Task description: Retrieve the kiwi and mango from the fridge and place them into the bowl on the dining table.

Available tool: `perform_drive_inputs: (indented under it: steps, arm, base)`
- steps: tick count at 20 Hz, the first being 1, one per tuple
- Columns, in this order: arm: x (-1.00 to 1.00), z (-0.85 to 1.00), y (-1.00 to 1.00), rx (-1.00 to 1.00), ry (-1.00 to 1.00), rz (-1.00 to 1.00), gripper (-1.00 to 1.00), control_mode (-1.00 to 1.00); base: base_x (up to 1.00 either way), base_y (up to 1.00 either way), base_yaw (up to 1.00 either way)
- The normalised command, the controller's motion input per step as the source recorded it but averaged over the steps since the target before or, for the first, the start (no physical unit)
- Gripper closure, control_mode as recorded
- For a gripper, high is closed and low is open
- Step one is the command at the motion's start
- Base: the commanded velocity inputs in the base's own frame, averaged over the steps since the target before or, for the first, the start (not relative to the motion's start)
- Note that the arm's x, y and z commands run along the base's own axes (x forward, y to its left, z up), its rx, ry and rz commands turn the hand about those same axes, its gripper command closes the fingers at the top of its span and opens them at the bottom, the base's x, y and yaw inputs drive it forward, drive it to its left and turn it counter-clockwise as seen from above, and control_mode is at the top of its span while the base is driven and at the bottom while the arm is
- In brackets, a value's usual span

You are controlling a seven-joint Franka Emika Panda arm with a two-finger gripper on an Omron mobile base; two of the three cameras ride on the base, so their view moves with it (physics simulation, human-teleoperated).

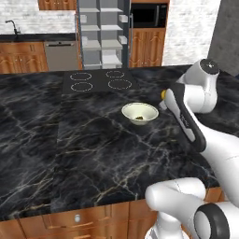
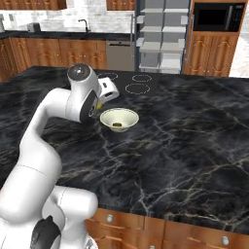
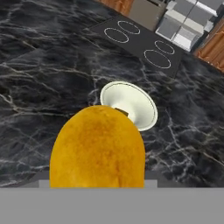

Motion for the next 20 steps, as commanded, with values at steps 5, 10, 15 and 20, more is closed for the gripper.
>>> perform_drive_inputs:
  steps: [5,10,15,20]
  arm:
    - [0.53,-0.43,0.0,0.0,0.02,0.0,1.0,-1.0]
    - [0.39,-0.37,0.0,0.0,0.02,0.0,1.0,-1.0]
    - [0.38,-0.24,0.0,0.0,0.03,0.0,1.0,-1.0]
    - [0.35,-0.18,0.0,0.0,0.05,0.0,1.0,-1.0]
  base:
    - [0.0,0.0,0.0]
    - [0.0,0.0,0.0]
    - [0.0,0.0,0.0]
    - [0.0,0.0,0.0]
